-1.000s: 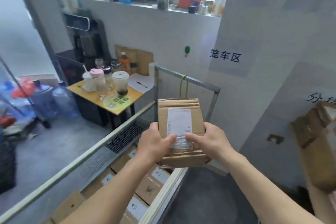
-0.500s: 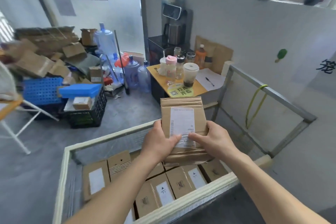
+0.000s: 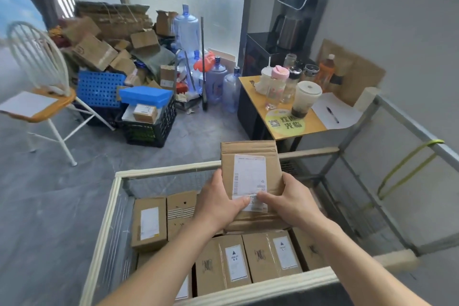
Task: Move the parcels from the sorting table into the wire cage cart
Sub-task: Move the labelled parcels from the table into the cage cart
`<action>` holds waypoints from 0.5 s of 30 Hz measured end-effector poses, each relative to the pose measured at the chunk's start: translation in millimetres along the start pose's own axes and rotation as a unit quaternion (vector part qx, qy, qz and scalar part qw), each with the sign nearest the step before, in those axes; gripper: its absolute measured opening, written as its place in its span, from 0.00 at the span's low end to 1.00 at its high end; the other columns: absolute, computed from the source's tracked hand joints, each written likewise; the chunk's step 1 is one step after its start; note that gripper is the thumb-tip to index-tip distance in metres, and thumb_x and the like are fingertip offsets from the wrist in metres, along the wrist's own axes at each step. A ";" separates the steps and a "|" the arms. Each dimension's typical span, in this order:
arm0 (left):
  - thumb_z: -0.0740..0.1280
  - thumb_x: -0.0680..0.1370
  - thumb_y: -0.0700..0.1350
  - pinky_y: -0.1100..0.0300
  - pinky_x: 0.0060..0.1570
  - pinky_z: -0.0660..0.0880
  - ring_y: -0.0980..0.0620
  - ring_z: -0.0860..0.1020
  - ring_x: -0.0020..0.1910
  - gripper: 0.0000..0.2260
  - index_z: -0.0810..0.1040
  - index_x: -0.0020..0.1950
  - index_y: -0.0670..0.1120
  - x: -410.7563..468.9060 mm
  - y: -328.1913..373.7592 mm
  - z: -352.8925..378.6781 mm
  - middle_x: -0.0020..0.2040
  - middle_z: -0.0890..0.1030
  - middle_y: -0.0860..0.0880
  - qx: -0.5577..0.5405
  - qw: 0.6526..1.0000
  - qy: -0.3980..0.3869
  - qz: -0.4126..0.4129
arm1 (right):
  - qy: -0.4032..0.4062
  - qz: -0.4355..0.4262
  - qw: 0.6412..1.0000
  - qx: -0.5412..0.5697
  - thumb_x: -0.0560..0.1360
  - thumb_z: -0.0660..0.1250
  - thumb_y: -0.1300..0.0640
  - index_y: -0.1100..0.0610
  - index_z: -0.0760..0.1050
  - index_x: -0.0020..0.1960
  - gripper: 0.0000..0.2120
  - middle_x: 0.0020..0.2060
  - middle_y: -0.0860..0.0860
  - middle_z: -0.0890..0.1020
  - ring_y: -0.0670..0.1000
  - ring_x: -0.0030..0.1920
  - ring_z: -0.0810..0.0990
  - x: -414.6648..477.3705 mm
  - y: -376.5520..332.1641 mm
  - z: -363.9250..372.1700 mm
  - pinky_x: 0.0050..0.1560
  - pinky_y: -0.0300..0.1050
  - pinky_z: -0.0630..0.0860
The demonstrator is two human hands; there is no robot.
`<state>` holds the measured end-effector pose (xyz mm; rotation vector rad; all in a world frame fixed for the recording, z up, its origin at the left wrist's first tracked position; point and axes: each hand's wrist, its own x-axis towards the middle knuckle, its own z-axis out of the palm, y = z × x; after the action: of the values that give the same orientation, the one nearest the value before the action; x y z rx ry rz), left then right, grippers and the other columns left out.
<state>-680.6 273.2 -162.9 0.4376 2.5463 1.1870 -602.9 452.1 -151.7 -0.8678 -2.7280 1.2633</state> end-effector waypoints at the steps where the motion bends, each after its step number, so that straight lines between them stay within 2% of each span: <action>1: 0.78 0.69 0.57 0.53 0.53 0.81 0.52 0.78 0.57 0.33 0.66 0.68 0.55 6.7 -5.9 0.3 0.61 0.77 0.54 -0.004 1.000 -0.004 -0.005 | -0.004 0.004 1.000 -0.005 0.65 0.75 0.36 0.42 0.70 0.59 0.27 0.46 0.36 0.78 0.39 0.45 0.79 7.2 -1.6 4.6 0.38 0.36 0.74; 4: 0.78 0.68 0.57 0.52 0.52 0.81 0.52 0.78 0.57 0.36 0.64 0.71 0.55 27.7 -27.4 -2.4 0.63 0.77 0.54 -0.010 1.000 -0.016 -0.020 | -0.021 0.018 0.999 -0.018 0.65 0.75 0.37 0.43 0.69 0.58 0.26 0.46 0.36 0.78 0.40 0.45 0.79 28.0 -7.4 25.6 0.38 0.37 0.74; 6: 0.79 0.68 0.56 0.53 0.52 0.81 0.52 0.78 0.57 0.39 0.61 0.72 0.56 42.3 -42.6 -4.0 0.63 0.77 0.54 -0.006 0.999 -0.025 -0.027 | -0.030 0.026 0.999 -0.020 0.61 0.73 0.34 0.43 0.69 0.57 0.29 0.46 0.36 0.77 0.40 0.45 0.78 39.9 -10.5 40.9 0.37 0.36 0.73; 9: 0.79 0.68 0.56 0.58 0.44 0.81 0.55 0.78 0.52 0.39 0.59 0.70 0.58 59.5 -63.8 -0.3 0.59 0.77 0.56 0.002 0.998 -0.041 -0.039 | -0.038 0.039 0.998 -0.025 0.59 0.71 0.33 0.43 0.68 0.58 0.32 0.46 0.36 0.76 0.40 0.46 0.77 57.0 -6.3 62.2 0.39 0.38 0.73; 12: 0.78 0.69 0.55 0.70 0.31 0.71 0.63 0.74 0.42 0.40 0.53 0.68 0.62 65.5 -82.1 6.2 0.52 0.73 0.61 0.004 0.996 -0.055 -0.068 | -0.068 0.056 0.995 -0.038 0.64 0.75 0.38 0.44 0.68 0.58 0.28 0.46 0.36 0.76 0.39 0.46 0.76 70.0 2.9 83.2 0.39 0.38 0.72; 15: 0.78 0.68 0.55 0.73 0.30 0.65 0.62 0.74 0.42 0.38 0.54 0.66 0.63 72.5 -103.3 17.5 0.56 0.73 0.62 0.001 0.993 -0.062 -0.100 | -0.100 0.076 0.991 -0.052 0.67 0.76 0.40 0.46 0.68 0.57 0.26 0.47 0.38 0.76 0.40 0.46 0.76 83.6 16.4 104.7 0.37 0.37 0.71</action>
<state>-755.0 250.3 -263.9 0.2408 2.4194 1.0495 -690.3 428.1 -251.6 -1.0308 -2.9570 1.3107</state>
